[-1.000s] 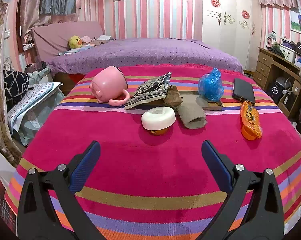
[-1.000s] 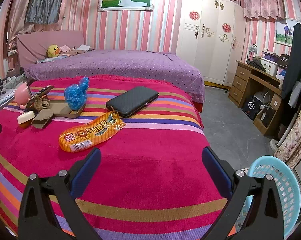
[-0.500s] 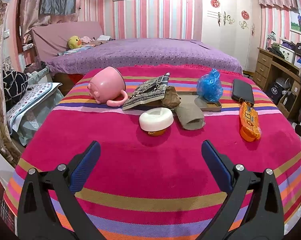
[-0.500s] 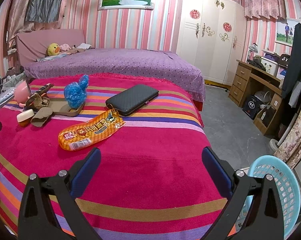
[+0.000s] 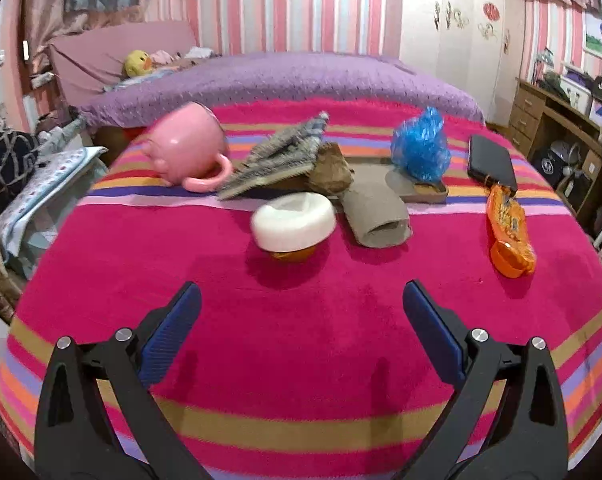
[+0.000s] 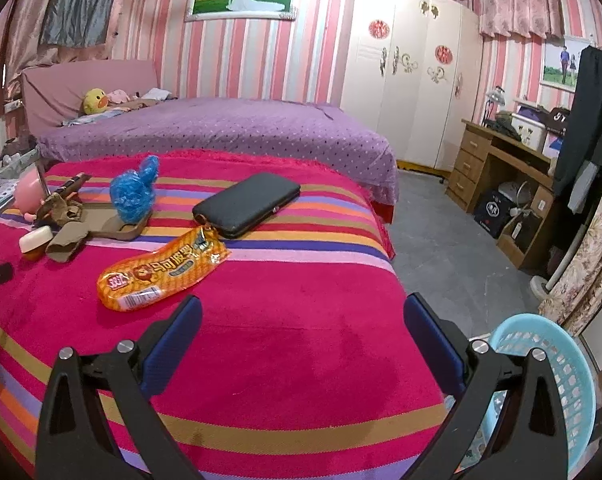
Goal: Collect trash
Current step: 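Grasp the white round soap with the left gripper while the right gripper reaches the orange snack bag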
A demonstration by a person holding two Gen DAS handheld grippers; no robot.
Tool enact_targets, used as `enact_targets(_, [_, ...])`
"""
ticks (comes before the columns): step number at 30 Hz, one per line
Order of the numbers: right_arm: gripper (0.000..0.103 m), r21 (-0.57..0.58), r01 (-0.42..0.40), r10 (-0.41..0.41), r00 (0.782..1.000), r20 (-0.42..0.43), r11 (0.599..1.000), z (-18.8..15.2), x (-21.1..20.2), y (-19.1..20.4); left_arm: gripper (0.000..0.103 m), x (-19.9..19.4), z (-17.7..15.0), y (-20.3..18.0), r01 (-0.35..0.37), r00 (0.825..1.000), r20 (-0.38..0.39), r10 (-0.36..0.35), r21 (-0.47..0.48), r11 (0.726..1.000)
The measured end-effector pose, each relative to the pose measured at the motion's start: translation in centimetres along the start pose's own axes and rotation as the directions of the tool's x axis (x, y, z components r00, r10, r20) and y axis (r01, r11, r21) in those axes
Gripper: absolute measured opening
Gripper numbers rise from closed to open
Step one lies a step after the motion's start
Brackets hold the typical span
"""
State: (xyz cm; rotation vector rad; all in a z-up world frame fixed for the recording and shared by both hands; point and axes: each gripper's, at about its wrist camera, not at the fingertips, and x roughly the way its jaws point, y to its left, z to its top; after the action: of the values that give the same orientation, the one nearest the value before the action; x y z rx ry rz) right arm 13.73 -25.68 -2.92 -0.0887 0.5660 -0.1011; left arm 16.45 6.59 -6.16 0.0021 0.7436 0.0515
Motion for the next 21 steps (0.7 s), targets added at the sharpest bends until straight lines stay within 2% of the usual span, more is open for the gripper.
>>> enact_targets(2, [0.098,-0.005,0.01,-0.01,1.0,-0.014,1.0,0.1,0.7,0.0,0.097,0.9,0.3,-0.2,-0.065,0.998,-0.011,0.065,0.021,0.998])
enact_targets(3, [0.098,-0.006,0.018,-0.018,1.0,-0.018,1.0,0.1,1.0,0.0,0.097,1.1,0.8,0.2,-0.059,0.998,0.01,0.059,-0.005,0.998])
enact_targets(5, [0.098,0.01,0.017,-0.017,0.999,-0.041,1.0,0.1,1.6,-0.2,0.097,2.1,2.2,1.1,0.006,1.0,0.011,-0.006,-0.063,0.998])
enact_targets(8, [0.098,0.049,-0.006,0.008,0.999,-0.052,0.999,0.6,2.2,0.0,0.096,4.9,3.9,1.8,0.037,0.998,-0.049,-0.042,-0.1,0.994])
enact_targets(9, [0.098,0.047,-0.007,0.01,0.999,-0.053,0.999,0.7,2.4,0.2,0.086,5.5,4.1,2.0,0.065,0.995,-0.062,-0.073,-0.118,0.991])
enact_targets(10, [0.098,0.037,-0.008,0.01,0.998,-0.056,0.999,0.8,2.6,0.5,0.06,5.9,4.4,2.3,0.099,0.991,-0.071,-0.11,-0.138,0.985])
enact_targets(12, [0.098,0.026,-0.025,0.027,0.997,-0.067,0.999,0.9,3.0,1.3,0.061,5.8,4.4,2.6,0.122,0.987,-0.086,-0.135,-0.145,0.982])
enact_targets(13, [0.098,0.032,-0.061,0.063,0.995,-0.078,0.998,1.0,3.2,1.9,0.061,5.2,4.1,2.6,0.121,0.988,-0.081,-0.133,-0.134,0.984])
enact_targets(14, [0.098,0.036,-0.082,0.084,0.993,-0.082,0.996,1.2,3.3,2.4,0.061,4.5,4.0,2.6,0.109,0.99,-0.076,-0.118,-0.113,0.988])
enact_targets(17, [0.098,0.006,-0.146,0.146,0.987,-0.068,0.989,2.1,3.3,5.7,0.061,0.7,3.1,2.7,0.014,0.999,-0.029,-0.015,-0.046,0.999])
enact_targets(19, [0.098,-0.01,-0.191,0.19,0.98,-0.066,0.982,2.6,3.7,8.5,0.061,-2.4,2.3,3.7,-0.045,0.999,0.005,0.045,-0.074,0.996])
enact_targets(21, [0.097,-0.036,-0.2,0.197,0.977,-0.078,0.979,2.7,4.6,10.6,0.061,-4.5,1.7,4.3,-0.076,0.996,0.029,0.08,-0.113,0.991])
